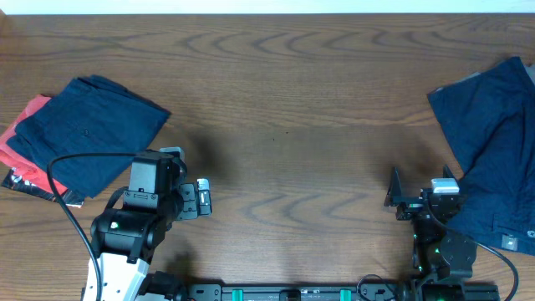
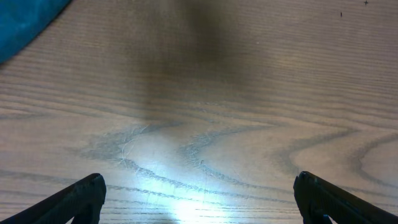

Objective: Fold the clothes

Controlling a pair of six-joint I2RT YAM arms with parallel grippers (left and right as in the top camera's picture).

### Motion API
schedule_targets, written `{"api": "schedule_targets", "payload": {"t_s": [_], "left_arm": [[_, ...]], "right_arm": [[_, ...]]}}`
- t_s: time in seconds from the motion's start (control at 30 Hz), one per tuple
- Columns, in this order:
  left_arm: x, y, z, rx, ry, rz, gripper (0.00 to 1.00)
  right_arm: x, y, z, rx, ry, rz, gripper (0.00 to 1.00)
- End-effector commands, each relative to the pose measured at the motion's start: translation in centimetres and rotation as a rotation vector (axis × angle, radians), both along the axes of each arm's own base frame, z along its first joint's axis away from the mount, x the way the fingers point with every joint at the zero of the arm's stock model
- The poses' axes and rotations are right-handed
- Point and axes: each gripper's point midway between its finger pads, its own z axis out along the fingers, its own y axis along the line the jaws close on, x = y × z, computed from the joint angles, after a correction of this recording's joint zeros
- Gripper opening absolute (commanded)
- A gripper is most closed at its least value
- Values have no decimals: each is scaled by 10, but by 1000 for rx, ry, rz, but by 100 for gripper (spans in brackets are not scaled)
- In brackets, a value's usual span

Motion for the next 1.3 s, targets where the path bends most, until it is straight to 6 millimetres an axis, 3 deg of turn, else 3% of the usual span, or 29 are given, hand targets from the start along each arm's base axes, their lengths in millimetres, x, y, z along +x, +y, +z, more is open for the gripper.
{"api": "schedule_targets", "payload": {"t_s": [0.0,0.43,0.6,0.9,1.07,1.27], "left_arm": [[0,3,-2,11,2,9,98],[0,3,-1,11,1,9,98],[-1,3,8,4,-47,10,98],[-19,29,40,31,-307,87,98],[-25,38,30,23,-450,138,98],[-11,41,18,13,-631,155,98]], "right_arm": [[0,4,0,5,-2,16,99],[0,4,0,5,-2,16,99],[0,4,0,5,-1,16,99],[0,4,0,5,-2,16,99],[0,4,0,5,-2,16,99],[0,4,0,5,-2,16,99]]}}
